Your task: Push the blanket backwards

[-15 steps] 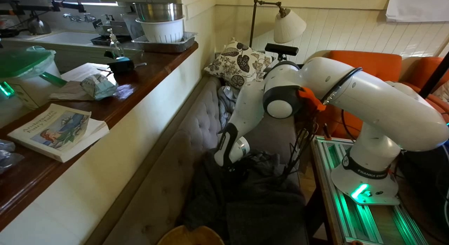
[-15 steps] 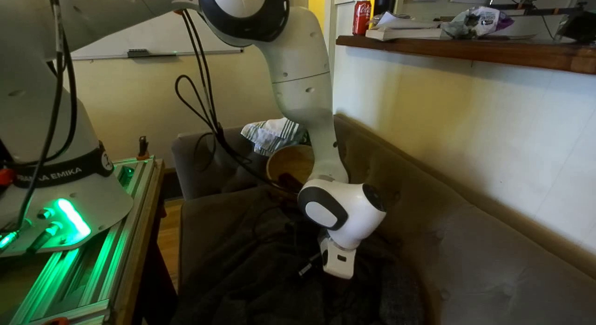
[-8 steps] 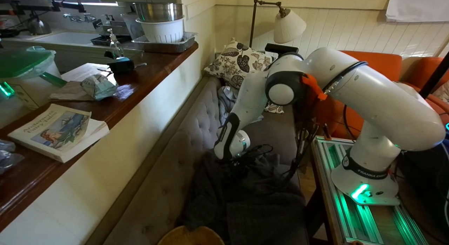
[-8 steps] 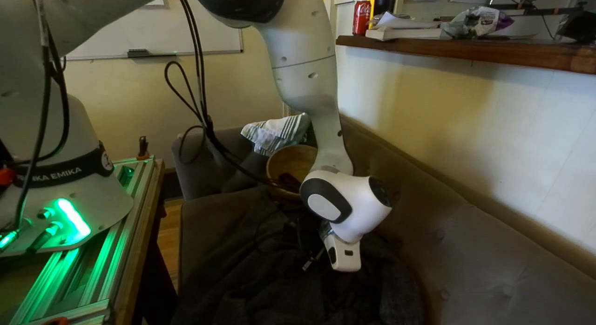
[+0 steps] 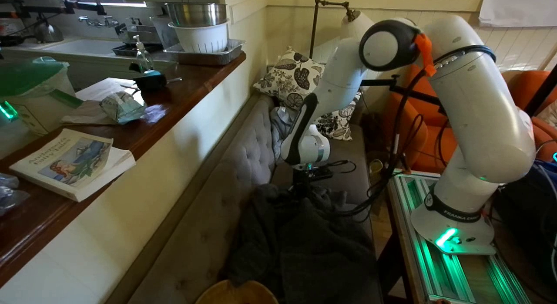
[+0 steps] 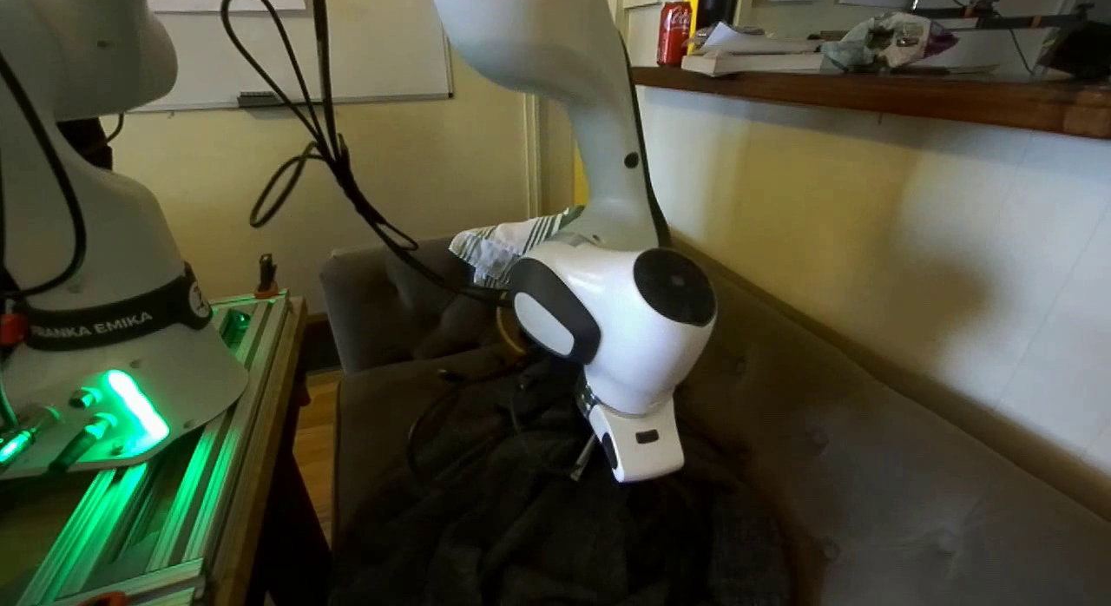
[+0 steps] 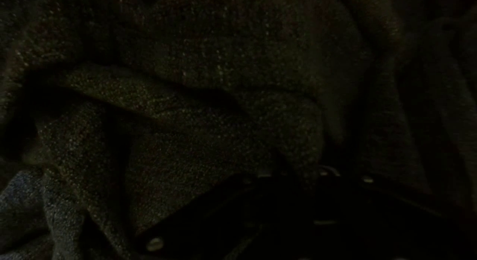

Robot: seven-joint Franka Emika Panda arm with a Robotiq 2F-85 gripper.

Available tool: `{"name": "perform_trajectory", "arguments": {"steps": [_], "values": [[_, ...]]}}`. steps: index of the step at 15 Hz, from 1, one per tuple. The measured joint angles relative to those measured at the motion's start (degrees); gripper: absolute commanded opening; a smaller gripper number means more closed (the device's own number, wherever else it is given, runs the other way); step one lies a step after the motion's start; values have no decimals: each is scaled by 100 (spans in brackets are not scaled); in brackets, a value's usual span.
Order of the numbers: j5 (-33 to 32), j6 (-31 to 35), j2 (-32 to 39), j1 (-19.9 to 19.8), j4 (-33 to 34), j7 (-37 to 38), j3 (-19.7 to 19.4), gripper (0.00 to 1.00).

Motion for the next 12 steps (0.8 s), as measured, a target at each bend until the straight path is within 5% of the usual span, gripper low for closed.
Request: {"name": "perform_trajectory", "arguments": {"steps": [7, 12], "values": [[2714, 276, -1942, -2571, -1556, -2999, 2078, 1], [4909, -859, -3389, -4097, -2315, -4963, 3030, 1]]}}
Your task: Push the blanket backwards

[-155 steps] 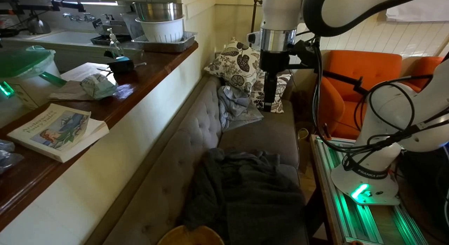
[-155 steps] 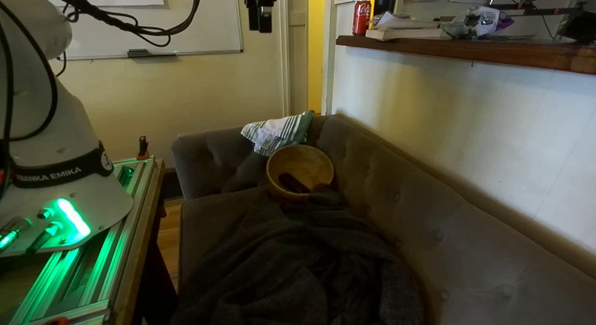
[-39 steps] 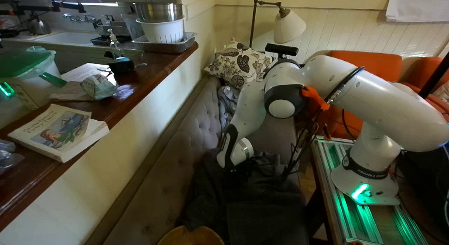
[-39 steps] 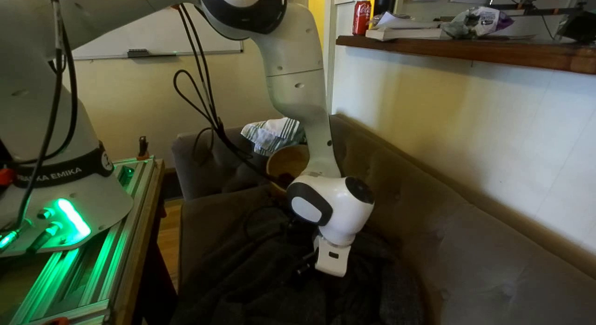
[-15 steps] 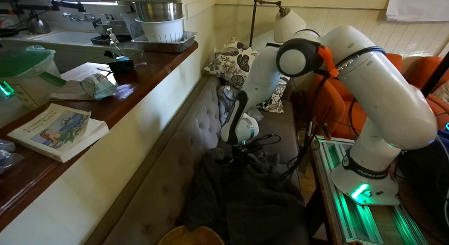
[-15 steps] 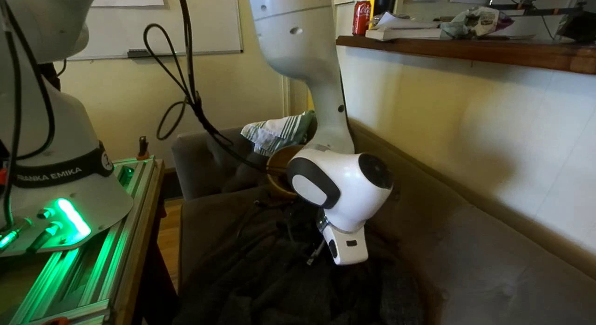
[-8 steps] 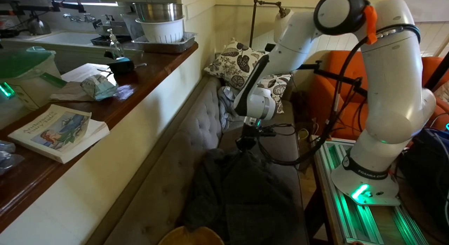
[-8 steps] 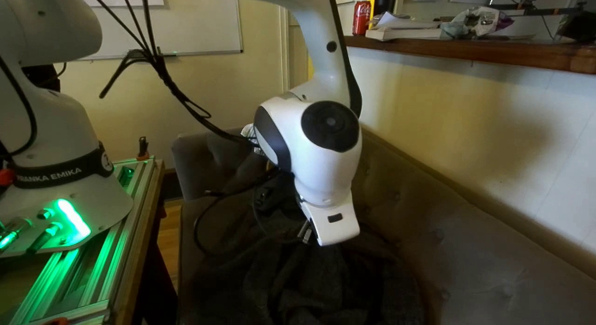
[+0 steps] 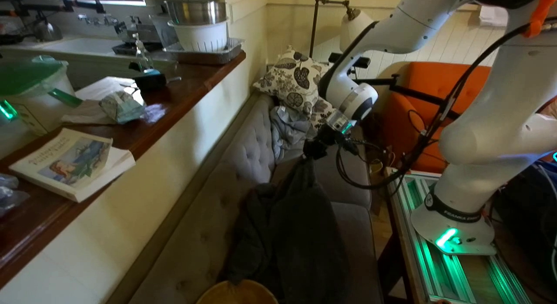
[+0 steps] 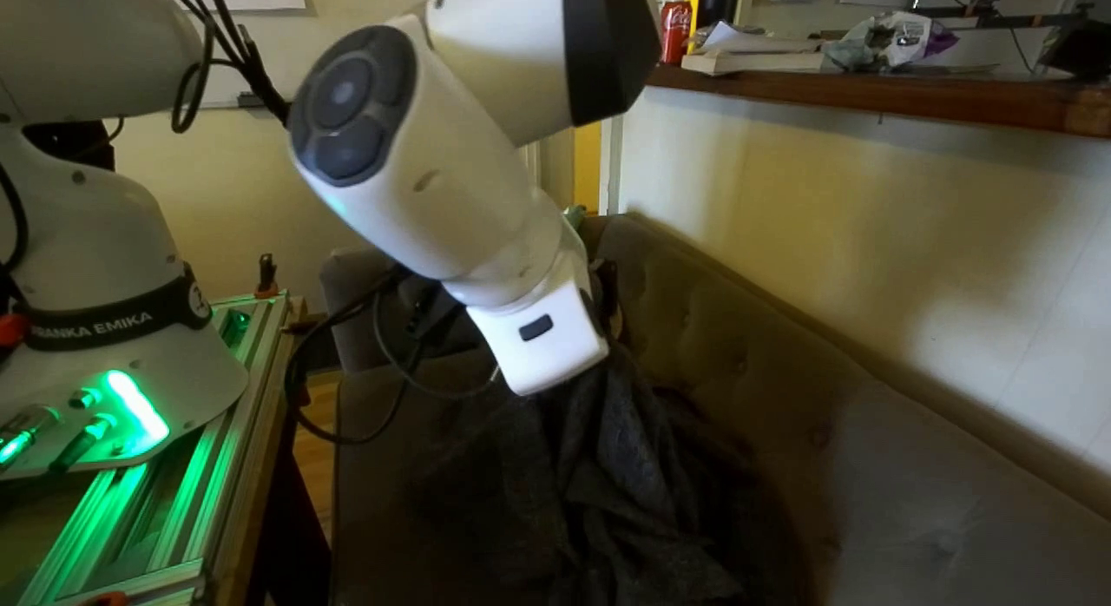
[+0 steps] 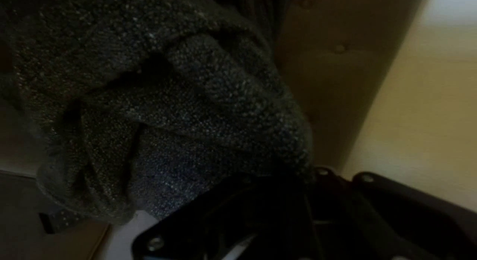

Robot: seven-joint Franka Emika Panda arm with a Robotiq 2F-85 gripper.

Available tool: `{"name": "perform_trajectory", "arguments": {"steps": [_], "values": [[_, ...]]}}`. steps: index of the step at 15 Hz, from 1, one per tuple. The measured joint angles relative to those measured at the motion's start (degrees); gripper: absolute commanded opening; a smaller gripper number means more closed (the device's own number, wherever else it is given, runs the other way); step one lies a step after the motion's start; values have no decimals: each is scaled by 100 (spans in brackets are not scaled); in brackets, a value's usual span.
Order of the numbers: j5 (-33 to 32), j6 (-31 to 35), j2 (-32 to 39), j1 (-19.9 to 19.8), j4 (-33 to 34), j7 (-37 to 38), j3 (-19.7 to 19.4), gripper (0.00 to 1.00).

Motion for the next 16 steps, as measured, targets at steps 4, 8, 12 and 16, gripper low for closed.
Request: {"name": "perform_trajectory", "arguments": {"steps": [4, 8, 12, 16], "values": [[313, -668, -703, 269, -455, -403, -641, 5], [313, -661, -590, 770, -395, -398, -1029, 5], [370, -699, -594, 1450, -367, -447, -1675, 1], [694, -990, -1320, 3057, -359, -697, -2900, 1]]}}
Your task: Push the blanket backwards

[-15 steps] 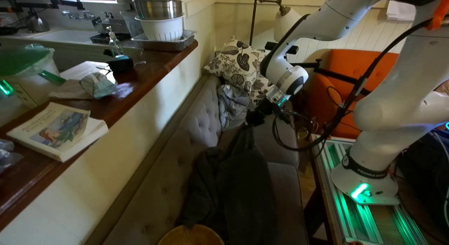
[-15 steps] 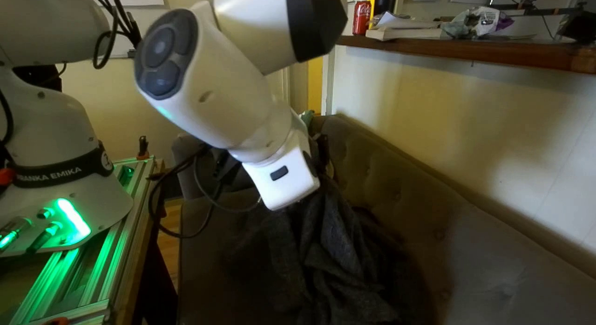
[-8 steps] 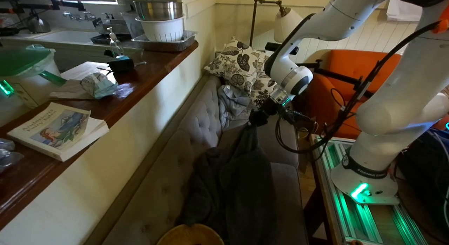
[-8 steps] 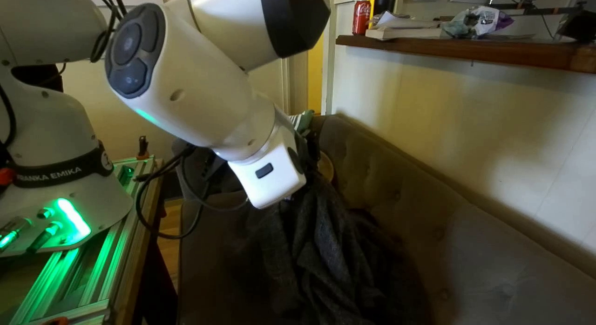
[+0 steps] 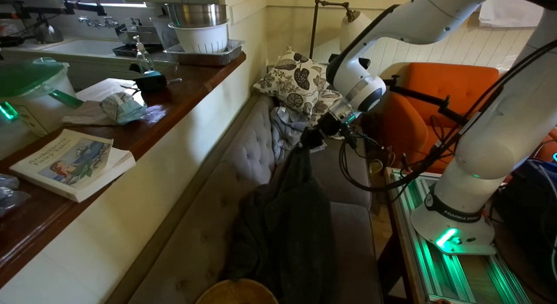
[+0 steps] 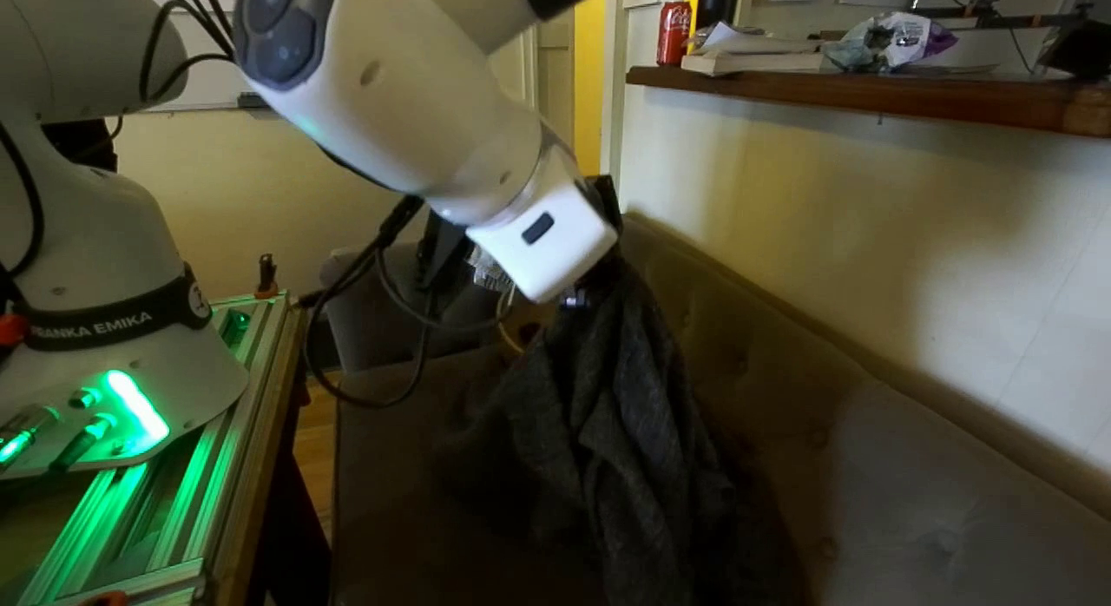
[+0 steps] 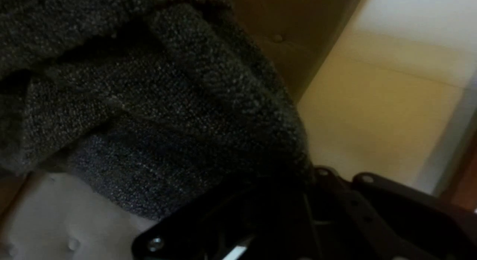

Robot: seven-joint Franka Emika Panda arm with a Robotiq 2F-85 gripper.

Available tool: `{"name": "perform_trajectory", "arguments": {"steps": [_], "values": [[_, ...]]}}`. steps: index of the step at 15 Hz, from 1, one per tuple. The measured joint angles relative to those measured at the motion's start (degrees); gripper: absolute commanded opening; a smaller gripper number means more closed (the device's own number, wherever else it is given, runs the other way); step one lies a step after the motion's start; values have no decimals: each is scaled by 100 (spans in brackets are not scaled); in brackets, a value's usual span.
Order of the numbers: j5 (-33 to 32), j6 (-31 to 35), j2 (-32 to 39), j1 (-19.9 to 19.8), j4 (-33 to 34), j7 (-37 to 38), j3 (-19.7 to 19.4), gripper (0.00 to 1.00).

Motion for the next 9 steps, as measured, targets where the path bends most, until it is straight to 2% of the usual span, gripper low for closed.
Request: {"name": "perform_trajectory", "arguments": {"steps": [2, 4, 6, 9], "values": [[-1, 7, -574, 592, -42, -1, -525, 1], [-7, 9, -1137, 988, -69, -3, -1002, 1], [-18, 9, -1694, 1191, -95, -3, -1367, 1], [-20, 9, -2546, 1237, -162, -2, -1708, 1]]}}
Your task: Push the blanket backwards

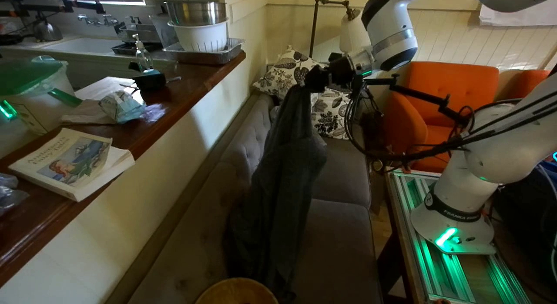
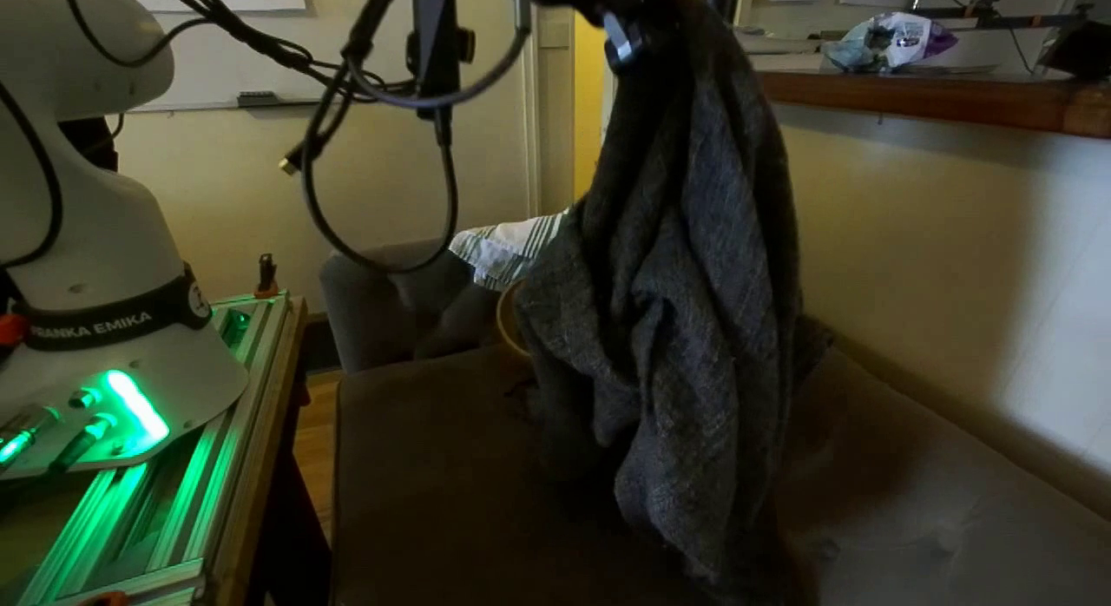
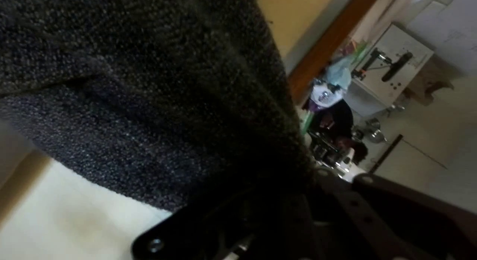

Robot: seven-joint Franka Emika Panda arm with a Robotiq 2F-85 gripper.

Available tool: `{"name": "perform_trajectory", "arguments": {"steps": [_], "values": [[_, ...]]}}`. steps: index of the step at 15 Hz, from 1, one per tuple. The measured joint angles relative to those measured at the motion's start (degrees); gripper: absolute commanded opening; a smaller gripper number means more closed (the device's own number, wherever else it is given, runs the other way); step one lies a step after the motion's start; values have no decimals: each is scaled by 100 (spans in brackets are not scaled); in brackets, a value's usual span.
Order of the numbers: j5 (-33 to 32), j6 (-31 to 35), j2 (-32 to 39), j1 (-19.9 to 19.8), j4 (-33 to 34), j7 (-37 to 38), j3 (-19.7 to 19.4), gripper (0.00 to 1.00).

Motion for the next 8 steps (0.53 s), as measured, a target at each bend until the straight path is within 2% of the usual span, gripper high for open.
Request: {"name": "perform_trajectory", "arguments": {"steps": [3, 5, 8], "values": [[0, 5, -838, -75, -47, 4, -198, 1], [-210, 95, -1420, -147, -58, 30, -161, 1], [-1108, 656, -2218, -179, -117, 541, 363, 1]]}}
